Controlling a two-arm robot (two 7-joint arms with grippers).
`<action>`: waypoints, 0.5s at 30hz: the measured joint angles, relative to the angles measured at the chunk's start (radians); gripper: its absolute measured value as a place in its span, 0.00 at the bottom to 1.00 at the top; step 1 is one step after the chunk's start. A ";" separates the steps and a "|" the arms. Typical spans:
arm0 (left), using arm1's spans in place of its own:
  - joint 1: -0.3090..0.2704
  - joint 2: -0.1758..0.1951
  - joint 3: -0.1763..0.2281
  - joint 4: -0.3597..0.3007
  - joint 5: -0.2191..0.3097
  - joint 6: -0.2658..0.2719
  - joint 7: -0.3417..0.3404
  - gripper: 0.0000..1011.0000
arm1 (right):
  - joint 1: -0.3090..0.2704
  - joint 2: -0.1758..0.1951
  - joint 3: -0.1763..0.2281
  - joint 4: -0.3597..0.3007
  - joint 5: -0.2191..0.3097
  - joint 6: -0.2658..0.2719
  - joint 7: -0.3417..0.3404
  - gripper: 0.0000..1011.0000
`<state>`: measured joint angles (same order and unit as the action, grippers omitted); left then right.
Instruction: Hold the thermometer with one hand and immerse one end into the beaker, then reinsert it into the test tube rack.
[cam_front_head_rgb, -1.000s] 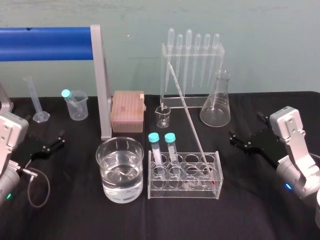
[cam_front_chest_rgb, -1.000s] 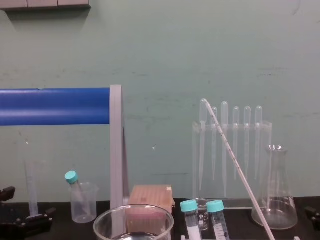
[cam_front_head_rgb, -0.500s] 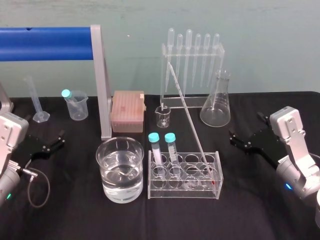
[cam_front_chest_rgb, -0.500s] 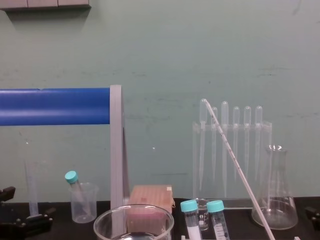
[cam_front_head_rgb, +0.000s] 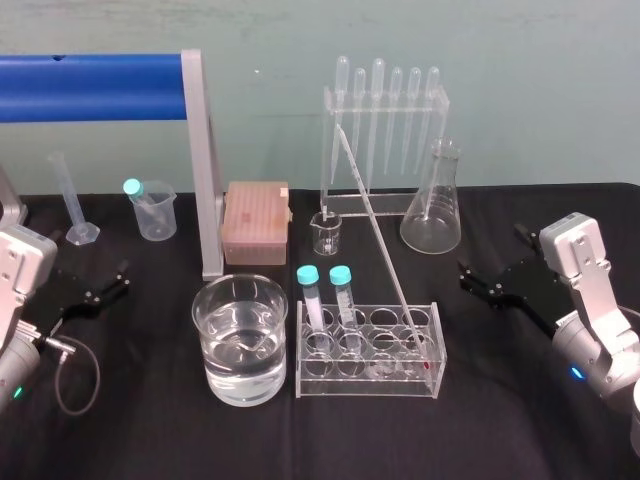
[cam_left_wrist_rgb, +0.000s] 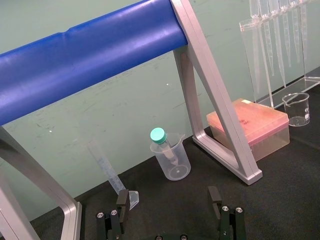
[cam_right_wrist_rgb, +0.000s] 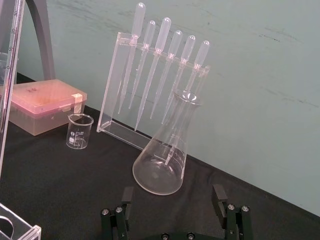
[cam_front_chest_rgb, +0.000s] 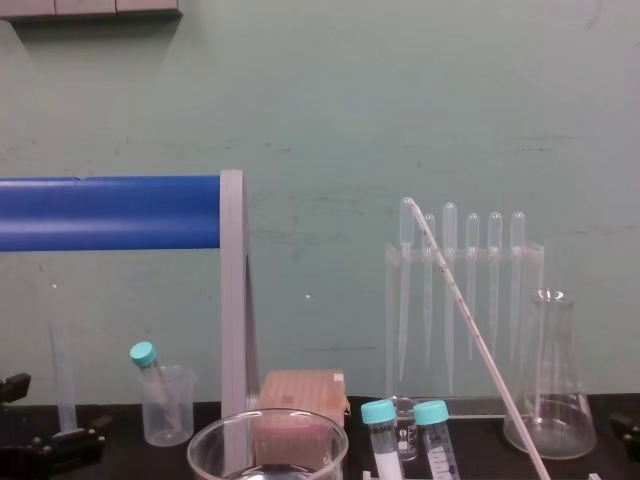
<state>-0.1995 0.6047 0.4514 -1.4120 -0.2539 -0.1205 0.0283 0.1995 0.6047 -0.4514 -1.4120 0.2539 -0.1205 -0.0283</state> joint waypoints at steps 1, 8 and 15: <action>0.000 0.000 0.000 0.000 0.000 0.000 0.000 1.00 | 0.000 0.000 0.000 0.000 0.000 0.000 0.000 0.99; 0.000 0.000 0.000 0.000 0.000 0.000 0.000 1.00 | 0.000 0.000 0.000 0.000 0.000 0.000 0.000 0.99; 0.000 0.000 0.000 0.000 0.000 0.000 0.000 1.00 | 0.000 0.000 0.000 0.000 0.000 0.000 0.000 0.99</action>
<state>-0.1996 0.6047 0.4514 -1.4120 -0.2539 -0.1205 0.0283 0.1995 0.6047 -0.4514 -1.4120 0.2539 -0.1205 -0.0283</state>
